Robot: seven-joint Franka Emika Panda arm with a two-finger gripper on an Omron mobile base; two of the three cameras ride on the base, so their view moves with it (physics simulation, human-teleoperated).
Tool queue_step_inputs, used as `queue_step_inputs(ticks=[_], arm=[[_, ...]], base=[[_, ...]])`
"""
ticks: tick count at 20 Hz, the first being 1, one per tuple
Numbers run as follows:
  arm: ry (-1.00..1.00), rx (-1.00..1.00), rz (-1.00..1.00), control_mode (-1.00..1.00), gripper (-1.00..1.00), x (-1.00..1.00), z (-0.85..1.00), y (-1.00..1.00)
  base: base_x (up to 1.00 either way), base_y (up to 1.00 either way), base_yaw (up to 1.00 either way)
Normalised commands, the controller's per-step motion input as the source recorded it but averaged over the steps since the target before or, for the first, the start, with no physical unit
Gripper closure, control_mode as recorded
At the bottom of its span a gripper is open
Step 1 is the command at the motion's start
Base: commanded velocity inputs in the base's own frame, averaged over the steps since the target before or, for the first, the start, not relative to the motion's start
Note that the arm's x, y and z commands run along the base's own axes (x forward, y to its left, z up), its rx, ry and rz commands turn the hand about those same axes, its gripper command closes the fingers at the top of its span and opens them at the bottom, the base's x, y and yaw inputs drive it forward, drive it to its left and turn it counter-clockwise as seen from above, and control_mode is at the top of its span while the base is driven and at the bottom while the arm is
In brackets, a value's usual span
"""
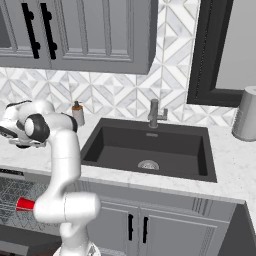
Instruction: Pick up the cup and bowl from the counter, place them in the dishwasher, and close the dishwasher door.
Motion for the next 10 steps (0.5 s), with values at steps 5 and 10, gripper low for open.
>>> queue_step_inputs(ticks=[5, 10], arm=[[0.03, -0.01, 0.0, -1.0, -1.0, 0.24, -0.05, 0.08], [0.0, 0.0, 0.0, -1.0, -1.0, 0.01, 0.04, 0.0]], base=[[0.0, 0.0, 0.0], [0.0, 0.0, 0.0]])
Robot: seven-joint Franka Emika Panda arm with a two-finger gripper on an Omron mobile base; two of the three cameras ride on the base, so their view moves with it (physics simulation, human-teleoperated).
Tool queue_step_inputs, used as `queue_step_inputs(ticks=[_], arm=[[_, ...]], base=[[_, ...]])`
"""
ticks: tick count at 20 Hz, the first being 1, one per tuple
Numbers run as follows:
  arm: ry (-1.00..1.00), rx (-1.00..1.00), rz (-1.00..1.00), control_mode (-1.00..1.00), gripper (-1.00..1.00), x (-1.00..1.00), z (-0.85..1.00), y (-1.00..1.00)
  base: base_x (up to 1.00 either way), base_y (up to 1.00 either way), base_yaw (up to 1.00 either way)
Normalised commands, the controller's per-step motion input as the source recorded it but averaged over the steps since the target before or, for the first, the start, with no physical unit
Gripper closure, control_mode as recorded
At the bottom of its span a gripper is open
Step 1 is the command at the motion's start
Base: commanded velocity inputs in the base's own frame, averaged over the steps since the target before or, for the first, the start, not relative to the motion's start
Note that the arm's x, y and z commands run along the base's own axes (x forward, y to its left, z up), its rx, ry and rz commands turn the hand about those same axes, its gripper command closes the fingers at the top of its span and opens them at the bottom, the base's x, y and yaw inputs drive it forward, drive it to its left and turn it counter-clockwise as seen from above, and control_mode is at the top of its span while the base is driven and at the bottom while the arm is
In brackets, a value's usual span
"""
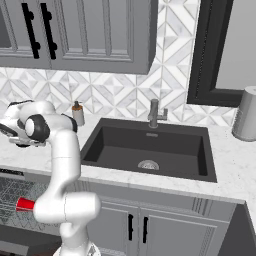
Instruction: Pick up the cup and bowl from the counter, place them in the dishwasher, and close the dishwasher door.
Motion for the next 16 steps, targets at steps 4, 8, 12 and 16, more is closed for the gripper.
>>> queue_step_inputs(ticks=[4, 8, 12, 16], arm=[[0.0, 0.0, -0.04, -1.0, -1.0, 0.04, 0.03, 0.0], [0.0, 0.0, -0.18, -1.0, -1.0, 0.16, 0.08, -0.02], [0.0, 0.0, -0.16, -1.0, -1.0, 0.0, 0.25, -0.02], [0.01, 0.0, -0.13, -1.0, -1.0, 0.27, 0.04, 0.01]], base=[[0.0, 0.0, 0.0], [0.0, 0.0, 0.0], [0.0, 0.0, 0.0], [0.0, 0.0, 0.0]])
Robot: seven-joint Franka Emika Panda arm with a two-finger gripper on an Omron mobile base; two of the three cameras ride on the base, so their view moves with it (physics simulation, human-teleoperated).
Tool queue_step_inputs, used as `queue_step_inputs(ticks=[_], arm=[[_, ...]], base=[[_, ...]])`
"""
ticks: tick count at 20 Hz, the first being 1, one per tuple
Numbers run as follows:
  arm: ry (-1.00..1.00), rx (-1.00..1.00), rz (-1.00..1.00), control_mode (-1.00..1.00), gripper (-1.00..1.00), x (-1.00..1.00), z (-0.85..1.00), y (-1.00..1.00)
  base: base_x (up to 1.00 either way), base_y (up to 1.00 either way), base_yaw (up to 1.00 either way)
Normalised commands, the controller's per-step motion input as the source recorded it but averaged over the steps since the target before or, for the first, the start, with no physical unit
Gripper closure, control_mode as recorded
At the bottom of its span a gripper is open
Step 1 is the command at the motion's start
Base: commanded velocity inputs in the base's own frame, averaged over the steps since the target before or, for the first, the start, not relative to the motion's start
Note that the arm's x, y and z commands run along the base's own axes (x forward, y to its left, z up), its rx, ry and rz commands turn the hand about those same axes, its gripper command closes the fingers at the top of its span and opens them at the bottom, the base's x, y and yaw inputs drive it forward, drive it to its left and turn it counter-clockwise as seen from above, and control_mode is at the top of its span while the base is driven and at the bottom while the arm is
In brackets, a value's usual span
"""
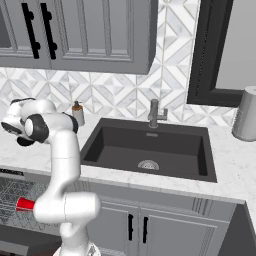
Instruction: Pick up the cup and bowl from the counter, place them in the dishwasher, and close the dishwasher door.
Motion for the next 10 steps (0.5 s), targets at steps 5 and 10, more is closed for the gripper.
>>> queue_step_inputs(ticks=[5, 10], arm=[[0.01, -0.01, -0.08, -1.0, -1.0, 0.29, 0.0, 0.18], [0.04, -0.07, -0.05, -1.0, -1.0, 0.31, -0.08, 0.48]], base=[[0.0, 0.0, 0.0], [0.0, 0.0, 0.0]])
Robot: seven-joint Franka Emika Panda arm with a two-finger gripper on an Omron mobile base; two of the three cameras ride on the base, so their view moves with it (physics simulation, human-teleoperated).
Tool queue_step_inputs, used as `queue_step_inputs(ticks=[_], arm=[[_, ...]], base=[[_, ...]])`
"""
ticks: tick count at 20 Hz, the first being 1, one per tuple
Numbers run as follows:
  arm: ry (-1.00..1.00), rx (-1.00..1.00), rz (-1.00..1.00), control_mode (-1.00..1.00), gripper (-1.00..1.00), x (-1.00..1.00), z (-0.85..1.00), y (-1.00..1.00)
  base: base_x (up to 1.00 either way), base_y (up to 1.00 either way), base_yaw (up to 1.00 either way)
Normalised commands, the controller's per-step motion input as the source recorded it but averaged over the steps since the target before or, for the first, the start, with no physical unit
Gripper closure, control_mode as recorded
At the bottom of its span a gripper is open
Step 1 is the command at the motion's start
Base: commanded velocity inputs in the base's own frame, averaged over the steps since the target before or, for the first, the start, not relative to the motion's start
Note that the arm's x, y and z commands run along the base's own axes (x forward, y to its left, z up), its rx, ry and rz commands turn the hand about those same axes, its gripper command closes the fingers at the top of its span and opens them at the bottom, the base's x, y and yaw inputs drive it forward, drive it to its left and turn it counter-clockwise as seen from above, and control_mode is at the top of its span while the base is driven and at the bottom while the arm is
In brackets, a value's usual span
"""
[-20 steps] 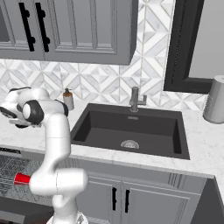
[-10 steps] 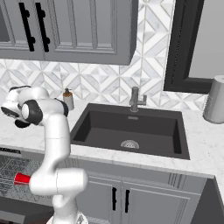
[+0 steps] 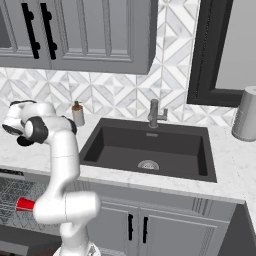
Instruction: Pick up the cup and bowl from the counter, place them in the dishwasher, and close the dishwasher door.
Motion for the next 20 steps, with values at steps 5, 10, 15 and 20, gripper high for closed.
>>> queue_step_inputs(ticks=[5, 10, 15, 20], arm=[[0.13, -0.07, -0.04, -1.0, 1.0, 0.07, -0.17, 0.46], [0.15, -0.02, -0.01, -1.0, 1.0, -0.09, -0.17, 0.09], [0.03, -0.03, 0.07, -1.0, 1.0, -0.61, -0.17, 0.19], [0.0, -0.01, 0.04, -1.0, 1.0, -0.43, -0.01, 0.11]], base=[[0.0, 0.0, 0.0], [0.0, 0.0, 0.0], [0.0, 0.0, 0.0], [0.0, 0.0, 0.0]])
